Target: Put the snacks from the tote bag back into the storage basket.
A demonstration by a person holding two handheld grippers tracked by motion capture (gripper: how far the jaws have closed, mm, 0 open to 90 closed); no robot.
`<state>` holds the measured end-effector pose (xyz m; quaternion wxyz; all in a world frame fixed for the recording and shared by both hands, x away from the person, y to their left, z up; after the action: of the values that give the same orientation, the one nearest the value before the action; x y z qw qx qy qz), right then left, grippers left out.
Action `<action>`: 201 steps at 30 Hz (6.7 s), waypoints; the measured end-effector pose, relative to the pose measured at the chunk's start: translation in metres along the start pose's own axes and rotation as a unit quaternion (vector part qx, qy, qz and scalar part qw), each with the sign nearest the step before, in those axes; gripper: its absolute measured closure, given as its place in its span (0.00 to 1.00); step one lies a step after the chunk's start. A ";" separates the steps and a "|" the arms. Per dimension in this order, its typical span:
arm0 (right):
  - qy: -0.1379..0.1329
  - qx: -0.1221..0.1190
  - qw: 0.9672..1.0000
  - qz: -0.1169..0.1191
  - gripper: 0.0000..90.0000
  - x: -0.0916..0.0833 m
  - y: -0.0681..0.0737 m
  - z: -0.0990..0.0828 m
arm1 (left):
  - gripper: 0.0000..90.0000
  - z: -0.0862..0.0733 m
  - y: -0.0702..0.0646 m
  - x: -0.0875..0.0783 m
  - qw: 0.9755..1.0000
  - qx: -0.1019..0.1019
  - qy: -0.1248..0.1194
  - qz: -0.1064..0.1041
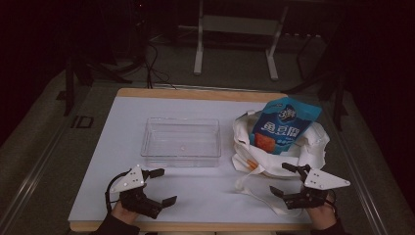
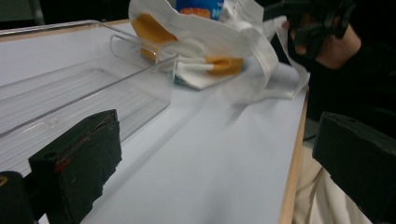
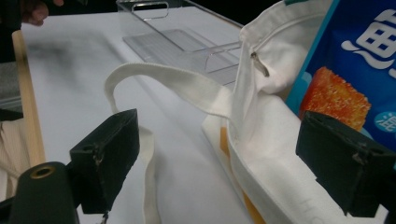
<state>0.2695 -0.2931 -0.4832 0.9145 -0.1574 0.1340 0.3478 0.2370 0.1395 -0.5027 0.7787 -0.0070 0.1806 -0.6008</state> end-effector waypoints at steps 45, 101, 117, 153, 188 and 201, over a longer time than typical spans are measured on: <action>0.007 0.012 0.999 0.034 0.15 -0.023 -0.015 0.025 | 0.02 0.059 -0.005 0.046 0.997 0.019 0.045 -0.060; 0.010 0.018 0.998 -0.061 0.20 -0.025 -0.103 0.044 | 0.03 0.166 0.067 0.200 0.991 0.072 0.064 -0.088; 0.048 0.038 0.996 -0.067 0.33 0.001 -0.146 0.026 | 0.38 0.170 0.098 0.232 0.992 0.060 0.090 -0.058; 0.064 0.022 0.997 -0.023 0.72 0.051 -0.160 0.033 | 0.74 0.182 0.109 0.278 0.990 0.060 0.109 -0.069; 0.057 0.038 0.998 -0.014 0.97 0.044 -0.160 0.055 | 1.00 0.204 0.098 0.282 0.990 0.071 0.114 -0.049; 0.038 0.031 0.999 -0.010 0.98 0.026 -0.162 0.085 | 1.00 0.233 0.084 0.267 0.989 0.087 0.100 -0.064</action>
<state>0.4096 -0.3602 -0.3833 0.9166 -0.1432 0.1777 0.3283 0.4397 -0.1360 -0.3770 0.7141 0.1092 0.2039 -0.6607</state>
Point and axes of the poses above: each handheld gripper's, and its own axes: x roughly forward along the jaws, z roughly out of its top, y roughly to its left, the point moved 4 cm from there along x, roughly forward along the jaws, and after that the axes turned 14 degrees about -z, right-handed, at the moved point
